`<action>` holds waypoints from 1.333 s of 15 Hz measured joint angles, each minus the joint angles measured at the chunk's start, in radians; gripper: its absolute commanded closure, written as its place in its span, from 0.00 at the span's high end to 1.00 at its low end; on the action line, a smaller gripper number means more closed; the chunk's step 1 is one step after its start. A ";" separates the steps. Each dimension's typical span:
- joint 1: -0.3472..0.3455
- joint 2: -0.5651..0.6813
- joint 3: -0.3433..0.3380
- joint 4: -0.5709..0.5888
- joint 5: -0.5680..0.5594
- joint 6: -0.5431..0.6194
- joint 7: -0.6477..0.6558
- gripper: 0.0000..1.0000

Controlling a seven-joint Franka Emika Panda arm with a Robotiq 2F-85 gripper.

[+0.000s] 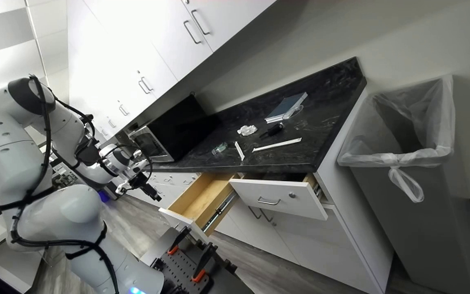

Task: Remove the tape from the open drawer and place it on the countertop then close the open drawer

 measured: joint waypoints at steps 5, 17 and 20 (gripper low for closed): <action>0.055 -0.012 -0.043 -0.116 -0.317 0.170 0.150 1.00; 0.103 -0.006 -0.007 -0.142 -0.313 0.191 0.169 0.34; 0.136 -0.006 -0.004 -0.151 -0.280 0.191 0.182 0.12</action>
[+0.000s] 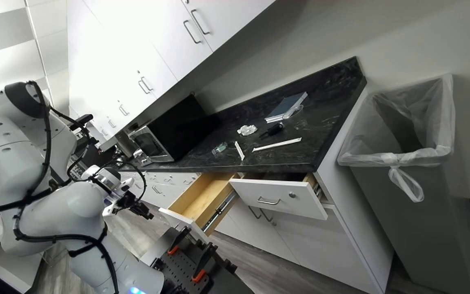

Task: Remove the tape from the open drawer and place it on the countertop then close the open drawer

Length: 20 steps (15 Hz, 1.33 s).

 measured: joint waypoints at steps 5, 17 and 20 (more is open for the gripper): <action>0.019 0.031 -0.047 -0.014 -0.076 0.004 0.037 0.01; 0.041 0.075 -0.125 -0.003 -0.223 0.018 0.120 0.03; 0.040 0.117 -0.167 0.010 -0.277 0.057 0.142 0.03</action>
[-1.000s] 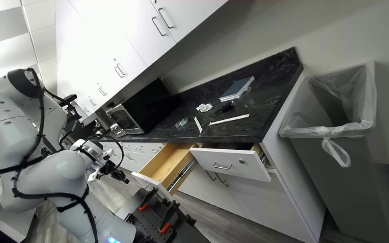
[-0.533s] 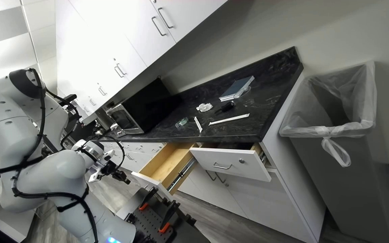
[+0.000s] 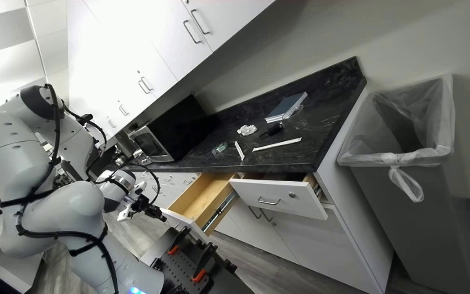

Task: Remove the tape from the open drawer and place it on the countertop then close the open drawer

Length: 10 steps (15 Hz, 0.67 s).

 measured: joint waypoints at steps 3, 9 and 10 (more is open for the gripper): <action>0.000 0.057 -0.040 0.022 -0.030 0.044 0.001 0.03; 0.094 0.109 -0.165 0.080 -0.258 0.041 0.162 0.03; 0.116 0.113 -0.188 0.088 -0.305 0.039 0.205 0.03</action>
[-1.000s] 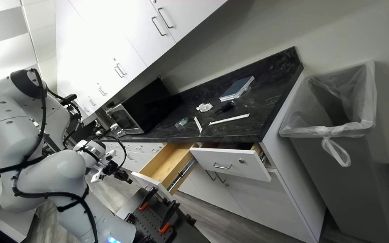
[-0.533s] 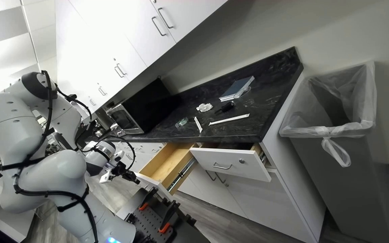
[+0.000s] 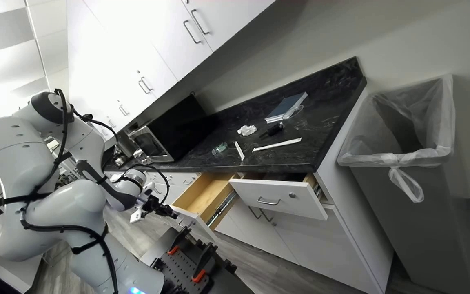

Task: Remove the tape from the open drawer and place it on the countertop then close the open drawer

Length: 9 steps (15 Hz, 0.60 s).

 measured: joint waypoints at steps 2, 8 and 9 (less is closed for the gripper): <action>0.035 0.008 -0.039 0.013 -0.084 -0.004 0.082 0.03; 0.069 0.019 -0.125 0.047 -0.274 -0.009 0.228 0.03; 0.069 0.019 -0.140 0.052 -0.292 -0.011 0.233 0.03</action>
